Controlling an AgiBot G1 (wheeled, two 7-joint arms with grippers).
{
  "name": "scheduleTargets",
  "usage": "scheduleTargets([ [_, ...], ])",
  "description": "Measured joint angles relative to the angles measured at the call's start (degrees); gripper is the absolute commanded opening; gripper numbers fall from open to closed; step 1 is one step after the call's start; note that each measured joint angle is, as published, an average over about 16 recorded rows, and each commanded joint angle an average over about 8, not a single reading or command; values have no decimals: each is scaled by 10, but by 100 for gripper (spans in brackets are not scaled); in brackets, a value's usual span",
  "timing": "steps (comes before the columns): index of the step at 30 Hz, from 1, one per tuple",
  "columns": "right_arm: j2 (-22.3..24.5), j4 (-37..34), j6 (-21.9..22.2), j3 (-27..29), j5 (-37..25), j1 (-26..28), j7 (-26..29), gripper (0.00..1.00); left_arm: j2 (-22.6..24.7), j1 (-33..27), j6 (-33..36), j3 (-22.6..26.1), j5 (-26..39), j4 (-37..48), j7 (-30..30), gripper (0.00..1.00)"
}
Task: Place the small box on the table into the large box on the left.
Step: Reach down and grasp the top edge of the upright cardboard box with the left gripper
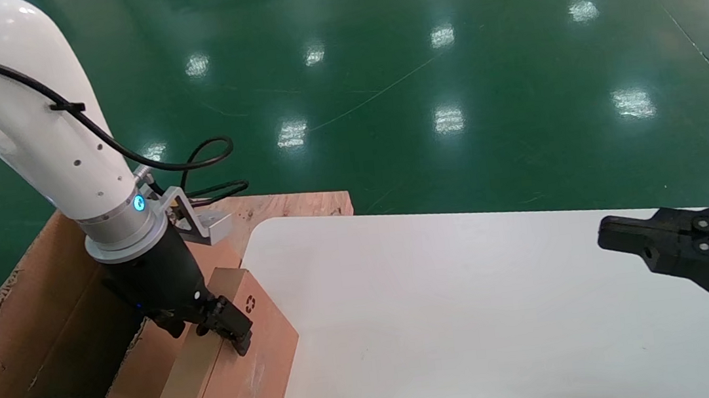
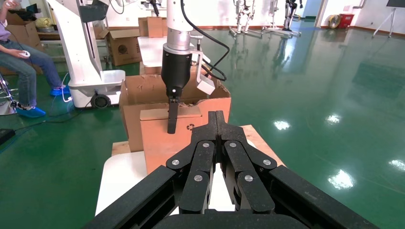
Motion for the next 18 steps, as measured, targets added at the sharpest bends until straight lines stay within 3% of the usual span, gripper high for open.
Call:
scheduleTargets([
  [18, 0, 0, 0, 0, 0, 0, 0, 0, 8, -9, -7, 1, -8, -4, 1, 100],
])
